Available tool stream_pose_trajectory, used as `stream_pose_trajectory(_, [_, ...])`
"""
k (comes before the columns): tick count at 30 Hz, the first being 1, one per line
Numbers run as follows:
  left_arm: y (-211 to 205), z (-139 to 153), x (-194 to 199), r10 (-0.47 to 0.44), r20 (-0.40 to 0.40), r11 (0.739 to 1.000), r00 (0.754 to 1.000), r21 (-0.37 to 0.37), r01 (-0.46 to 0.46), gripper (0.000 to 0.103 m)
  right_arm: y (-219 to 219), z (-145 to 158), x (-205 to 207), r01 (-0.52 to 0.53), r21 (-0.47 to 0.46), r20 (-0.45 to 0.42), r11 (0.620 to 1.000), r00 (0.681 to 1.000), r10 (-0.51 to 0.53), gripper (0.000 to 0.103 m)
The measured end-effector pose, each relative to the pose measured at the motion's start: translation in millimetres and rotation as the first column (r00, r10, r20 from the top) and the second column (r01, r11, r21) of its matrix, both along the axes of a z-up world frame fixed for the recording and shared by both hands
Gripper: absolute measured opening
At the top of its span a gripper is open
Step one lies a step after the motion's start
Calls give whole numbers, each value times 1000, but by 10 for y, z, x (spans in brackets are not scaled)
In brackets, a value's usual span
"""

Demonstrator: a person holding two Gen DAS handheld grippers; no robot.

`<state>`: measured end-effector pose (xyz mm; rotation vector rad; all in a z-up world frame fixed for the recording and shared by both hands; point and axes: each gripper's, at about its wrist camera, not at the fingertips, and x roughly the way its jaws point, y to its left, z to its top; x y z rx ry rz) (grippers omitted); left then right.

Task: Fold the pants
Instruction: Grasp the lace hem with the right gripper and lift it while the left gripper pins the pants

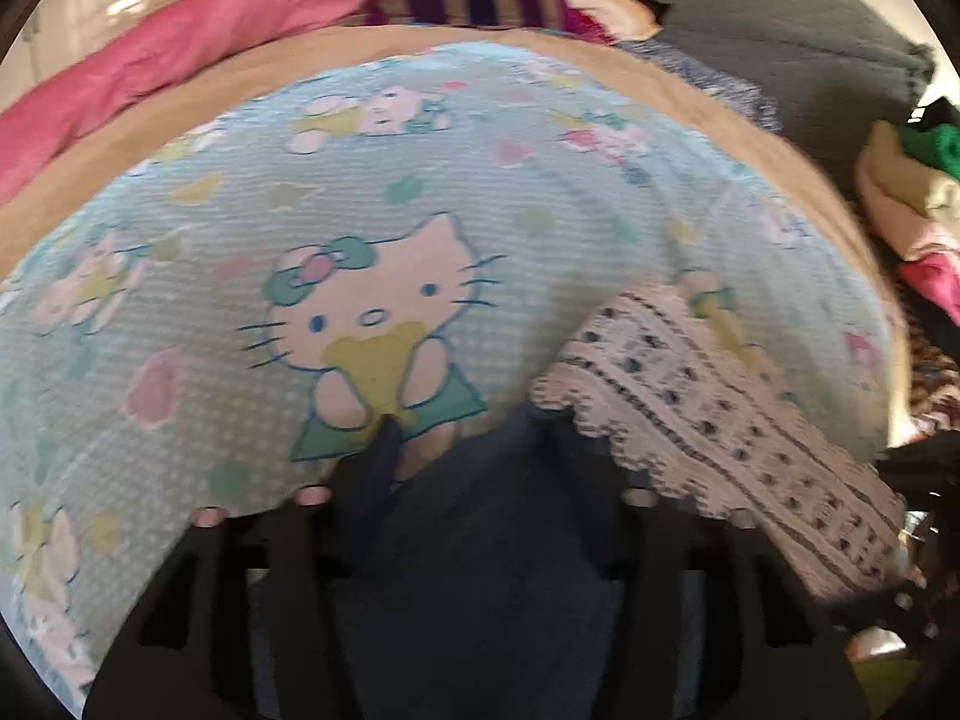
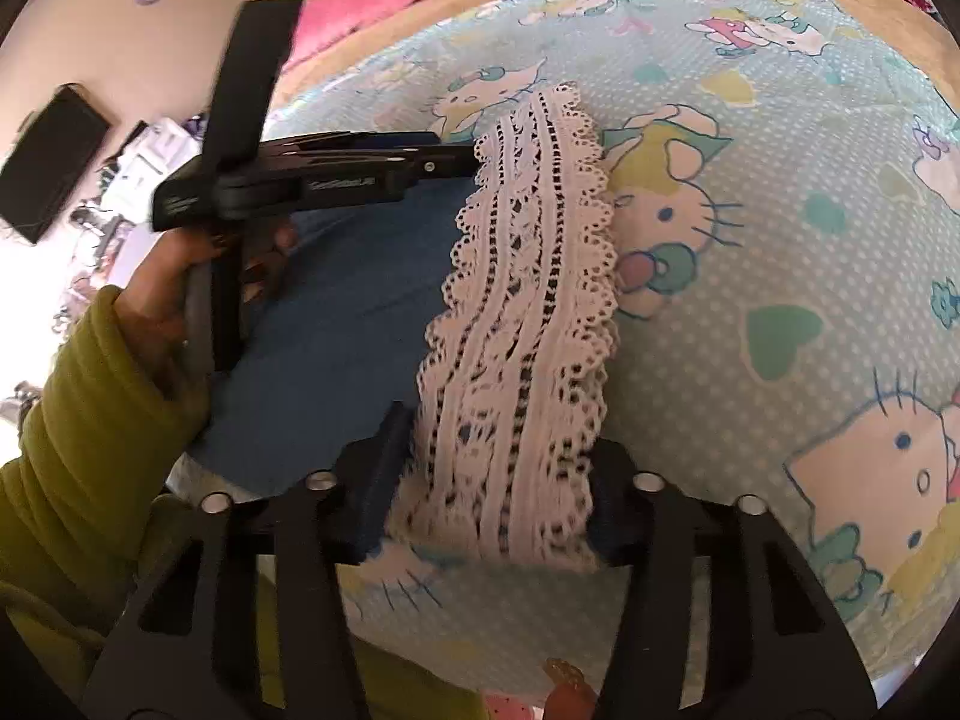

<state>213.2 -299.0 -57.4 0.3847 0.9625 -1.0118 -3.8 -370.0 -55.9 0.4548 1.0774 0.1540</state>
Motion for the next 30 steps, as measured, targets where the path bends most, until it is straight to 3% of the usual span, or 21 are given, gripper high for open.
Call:
stream_pose_trajectory(2, [-12,-14,-43,-28,-23,1000,999,-9,28,21,42,11,73,20,26,-32,999,999,-19,24])
stream_pose_trajectory(4, [-58,-14,-130,-58,-6,998,998,0,58,9,72,28,123,50,25,-63,998,997,-49,20])
stream_pose_trajectory(8, [-51,13,-168,-45,-7,999,999,5,45,5,49,37,96,75,47,-41,996,996,-74,18])
stream_pose_trajectory(15, [95,192,-154,25,-32,999,999,-35,-26,4,210,348,20,-12,94,172,996,985,-4,18])
stream_pose_trajectory(20, [499,526,-99,134,-78,975,988,-166,-145,4,565,711,39,-136,-1,274,991,953,131,17])
stream_pose_trajectory(24, [950,722,-71,198,-82,950,977,-229,-212,4,1064,864,99,-248,-119,308,962,911,273,17])
stream_pose_trajectory(28, [1552,708,-77,303,-63,920,951,-241,-309,7,1631,826,302,-343,-190,271,920,882,385,17])
stream_pose_trajectory(30, [1920,593,-23,390,-83,887,917,-236,-398,13,1970,700,381,-393,-284,212,875,864,457,17])
